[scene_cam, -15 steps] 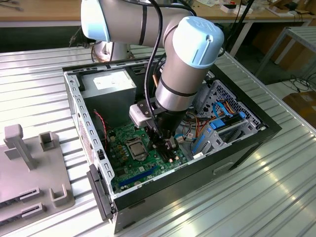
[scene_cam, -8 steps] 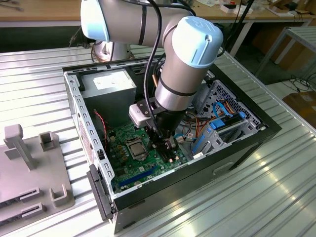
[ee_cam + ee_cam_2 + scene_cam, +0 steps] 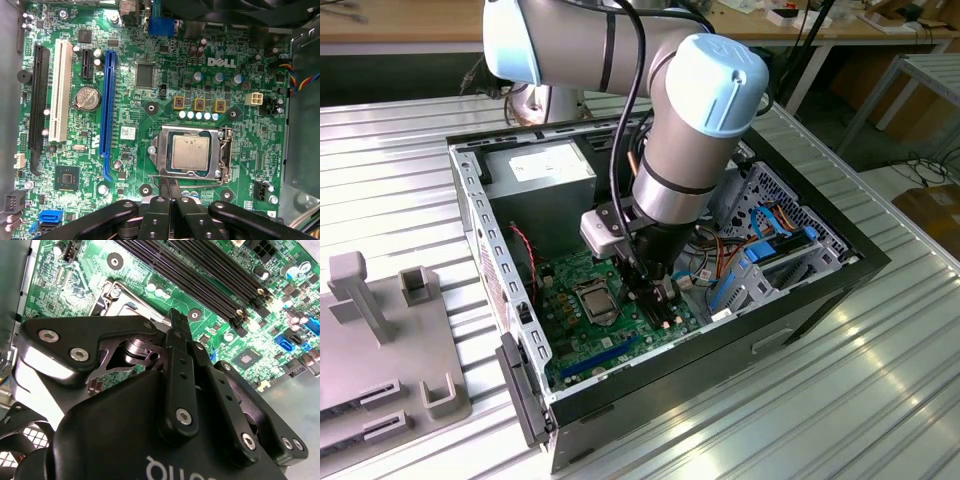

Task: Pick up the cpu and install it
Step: 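Install the first cpu locking lever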

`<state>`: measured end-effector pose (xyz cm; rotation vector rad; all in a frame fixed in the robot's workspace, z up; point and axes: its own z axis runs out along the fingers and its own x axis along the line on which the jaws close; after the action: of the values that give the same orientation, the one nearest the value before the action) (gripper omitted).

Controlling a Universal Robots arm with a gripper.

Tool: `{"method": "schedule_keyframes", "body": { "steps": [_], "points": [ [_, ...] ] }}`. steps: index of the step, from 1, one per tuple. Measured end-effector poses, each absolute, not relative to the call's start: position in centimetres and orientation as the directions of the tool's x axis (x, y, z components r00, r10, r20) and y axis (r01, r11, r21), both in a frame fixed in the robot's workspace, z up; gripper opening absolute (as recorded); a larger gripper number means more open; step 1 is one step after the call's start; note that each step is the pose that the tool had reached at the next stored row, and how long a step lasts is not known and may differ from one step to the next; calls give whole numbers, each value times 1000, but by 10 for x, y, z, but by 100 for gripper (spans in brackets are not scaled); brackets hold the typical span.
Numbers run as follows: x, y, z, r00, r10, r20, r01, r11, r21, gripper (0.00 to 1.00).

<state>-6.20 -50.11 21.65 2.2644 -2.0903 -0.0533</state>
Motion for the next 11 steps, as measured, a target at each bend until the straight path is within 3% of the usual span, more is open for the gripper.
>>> {"method": "schedule_keyframes", "body": {
  "steps": [11],
  "points": [
    [-60, -501, 215, 80, -997, 15, -995, -79, 67, 11]
  ]
}}
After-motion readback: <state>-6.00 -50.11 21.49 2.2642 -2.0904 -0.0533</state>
